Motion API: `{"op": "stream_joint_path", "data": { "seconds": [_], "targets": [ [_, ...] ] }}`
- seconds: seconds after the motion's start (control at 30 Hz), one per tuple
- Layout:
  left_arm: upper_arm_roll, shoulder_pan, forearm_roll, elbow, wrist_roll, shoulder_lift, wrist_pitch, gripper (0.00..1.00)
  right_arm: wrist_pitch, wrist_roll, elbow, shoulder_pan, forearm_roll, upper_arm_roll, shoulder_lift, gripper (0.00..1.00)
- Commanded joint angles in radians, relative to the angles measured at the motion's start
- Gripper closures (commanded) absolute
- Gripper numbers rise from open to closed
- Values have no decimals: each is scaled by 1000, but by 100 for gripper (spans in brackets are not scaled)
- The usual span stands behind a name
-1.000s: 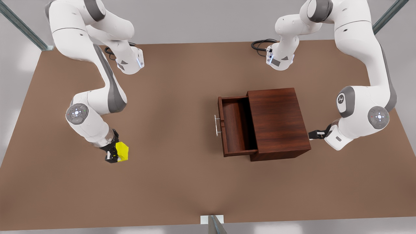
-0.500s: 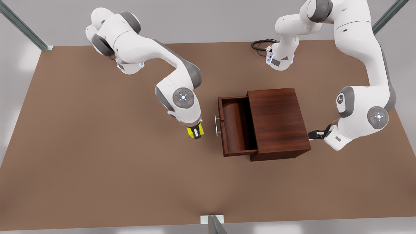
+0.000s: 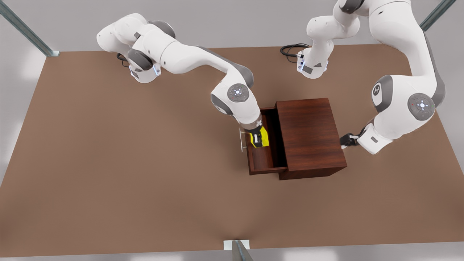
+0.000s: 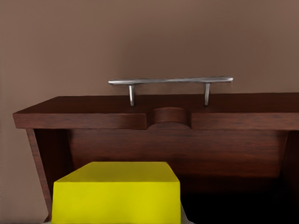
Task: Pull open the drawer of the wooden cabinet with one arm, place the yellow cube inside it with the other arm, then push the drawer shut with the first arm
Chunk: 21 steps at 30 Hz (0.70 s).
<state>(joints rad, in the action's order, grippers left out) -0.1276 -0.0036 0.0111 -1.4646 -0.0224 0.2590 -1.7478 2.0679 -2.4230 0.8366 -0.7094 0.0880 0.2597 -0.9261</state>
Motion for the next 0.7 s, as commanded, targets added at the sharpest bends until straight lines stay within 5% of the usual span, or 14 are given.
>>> {"op": "stream_joint_path", "data": {
  "seconds": [0.0, 0.03, 0.17, 0.27, 0.33, 0.4, 0.47, 0.57, 0.67],
  "targets": [
    [-1, -35, 7, 49, -57, -18, 136, 0, 97, -311, -17, -10, -8, -8, -16, 36],
    [-7, -73, 7, 59, -57, -11, 136, 0, 107, -311, -19, -10, -8, -8, -16, 0],
    [-6, -276, 96, 124, -293, 57, 125, 0, -74, -240, -7, 85, -8, 7, 82, 0],
    [-7, -328, 119, 165, -387, 98, 105, 0, -278, 57, 350, 531, -7, 252, 360, 0],
    [-7, -423, 121, 208, -599, 135, 105, 0, -566, 496, 403, 898, 28, 454, 411, 0],
    [-6, -487, 121, 210, -718, 157, 53, 0, -686, 1013, 392, 1050, 121, 458, 411, 0],
    [-6, -567, 132, 309, -876, 253, -1, 0, -565, 1766, 532, 1150, 171, 438, 490, 0],
    [-17, -628, 122, 329, -1042, 330, -173, 0, -511, 2275, 681, 1142, 167, 340, 590, 0],
    [-14, -713, 230, 329, -1288, 411, -228, 0, -545, 2303, 651, 1021, 119, 148, 601, 0]
  ]
}}
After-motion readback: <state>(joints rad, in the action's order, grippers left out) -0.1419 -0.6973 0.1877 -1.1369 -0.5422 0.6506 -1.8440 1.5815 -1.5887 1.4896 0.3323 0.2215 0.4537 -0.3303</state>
